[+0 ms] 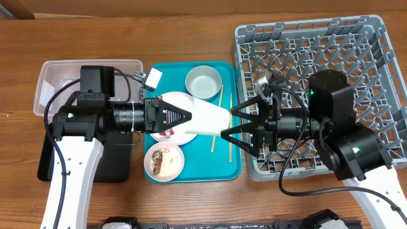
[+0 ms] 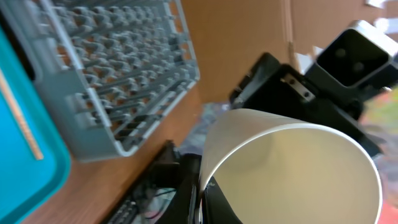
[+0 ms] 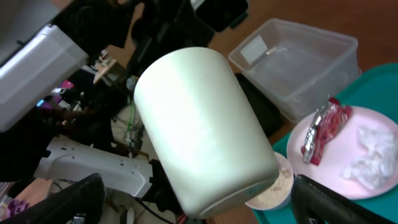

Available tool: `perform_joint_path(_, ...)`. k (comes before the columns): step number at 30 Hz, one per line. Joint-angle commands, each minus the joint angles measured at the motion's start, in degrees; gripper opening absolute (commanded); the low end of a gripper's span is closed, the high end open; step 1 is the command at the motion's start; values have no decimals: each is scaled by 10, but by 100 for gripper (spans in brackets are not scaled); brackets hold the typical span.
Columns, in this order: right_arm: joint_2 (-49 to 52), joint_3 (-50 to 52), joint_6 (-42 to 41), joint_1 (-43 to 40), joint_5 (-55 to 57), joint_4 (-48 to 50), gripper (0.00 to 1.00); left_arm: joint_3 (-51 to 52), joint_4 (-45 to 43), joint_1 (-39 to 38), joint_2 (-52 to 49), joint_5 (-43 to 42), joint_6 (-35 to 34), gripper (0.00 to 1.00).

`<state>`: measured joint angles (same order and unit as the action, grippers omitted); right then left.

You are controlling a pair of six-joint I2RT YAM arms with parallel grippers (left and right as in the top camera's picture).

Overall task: Sort waste into correct bins and load items into the dishwasher
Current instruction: 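Grasp the white cup with the right gripper from the left gripper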

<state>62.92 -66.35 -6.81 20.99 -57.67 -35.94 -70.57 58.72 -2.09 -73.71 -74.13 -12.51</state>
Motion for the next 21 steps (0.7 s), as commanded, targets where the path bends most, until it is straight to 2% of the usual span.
perform_joint_path(1,0,-16,4,3,-38,13,97,-6,-2,3,-2,-88,23,4)
perform_joint_path(4,2,-16,4,3,-80,17,96,-6,-3,3,-2,-96,23,4)
perform_joint_path(12,11,-16,-30,34,-85,64,81,-6,-3,2,-2,-95,23,4)
perform_joint_path(17,11,-16,-40,49,-84,97,62,-6,-3,2,-2,-95,23,4)
perform_joint_path(21,11,-16,-39,47,-84,97,54,-6,-3,2,-2,-90,23,4)
